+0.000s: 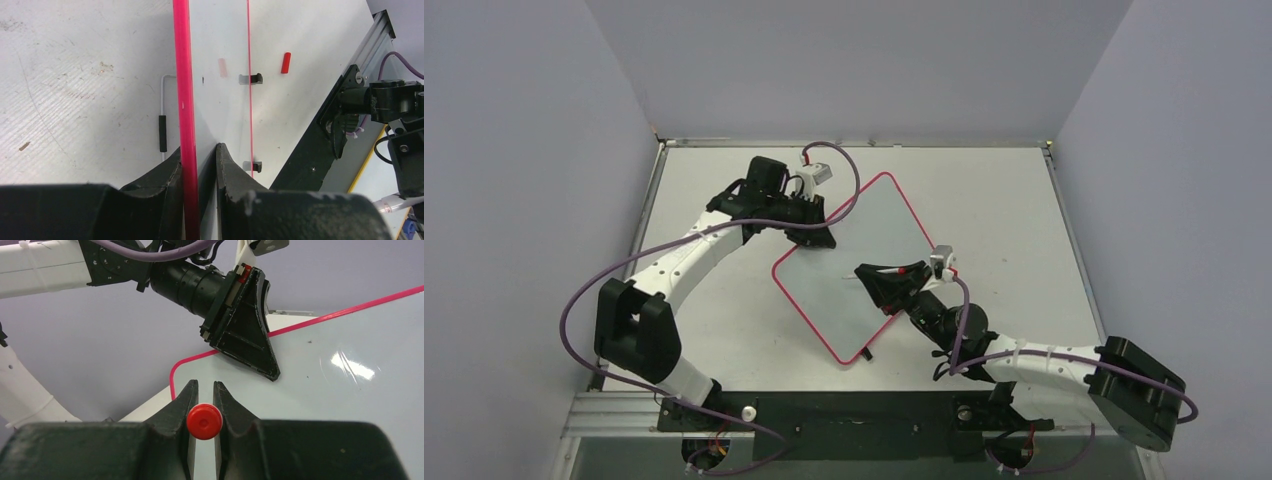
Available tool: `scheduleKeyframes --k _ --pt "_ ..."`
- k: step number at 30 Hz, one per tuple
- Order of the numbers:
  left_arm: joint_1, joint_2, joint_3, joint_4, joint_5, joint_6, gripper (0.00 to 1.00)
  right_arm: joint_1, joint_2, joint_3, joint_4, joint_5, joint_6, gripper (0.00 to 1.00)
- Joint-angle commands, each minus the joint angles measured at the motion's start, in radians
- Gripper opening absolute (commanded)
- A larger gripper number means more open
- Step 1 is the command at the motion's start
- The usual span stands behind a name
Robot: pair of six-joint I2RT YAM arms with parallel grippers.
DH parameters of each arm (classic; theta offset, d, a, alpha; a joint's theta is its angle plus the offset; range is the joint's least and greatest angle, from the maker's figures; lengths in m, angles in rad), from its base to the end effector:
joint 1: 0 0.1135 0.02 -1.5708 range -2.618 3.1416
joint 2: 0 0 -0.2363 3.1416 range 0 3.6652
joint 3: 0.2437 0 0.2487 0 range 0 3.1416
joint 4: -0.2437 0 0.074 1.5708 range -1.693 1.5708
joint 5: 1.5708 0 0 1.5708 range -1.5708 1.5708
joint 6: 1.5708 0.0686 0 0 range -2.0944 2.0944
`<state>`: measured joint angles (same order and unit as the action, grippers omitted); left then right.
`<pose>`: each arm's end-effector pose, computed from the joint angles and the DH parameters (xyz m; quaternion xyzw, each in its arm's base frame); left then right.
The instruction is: Write a sentence on the whiteboard
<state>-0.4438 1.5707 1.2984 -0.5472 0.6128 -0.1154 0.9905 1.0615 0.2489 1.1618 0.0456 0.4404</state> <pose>0.3058 -0.1891 0.2476 0.2542 0.8569 -0.3662 0.2588 0.1387 0.2059 0.2346 -0.1377 0.5569 0.5273 0.6267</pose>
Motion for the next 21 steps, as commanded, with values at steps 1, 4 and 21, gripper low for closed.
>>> scheduleKeyframes --k 1,4,21 --pt "-0.034 -0.009 -0.064 0.062 -0.24 0.202 0.0 0.019 0.069 0.077 0.137 0.0 -0.014 0.0" --pt "-0.03 -0.011 -0.044 0.042 -0.235 0.195 0.0 0.034 0.09 0.097 0.137 0.017 -0.018 0.0" --pt "-0.03 0.006 0.008 -0.05 -0.227 0.191 0.0 0.11 0.058 0.132 0.063 0.136 -0.053 0.0"
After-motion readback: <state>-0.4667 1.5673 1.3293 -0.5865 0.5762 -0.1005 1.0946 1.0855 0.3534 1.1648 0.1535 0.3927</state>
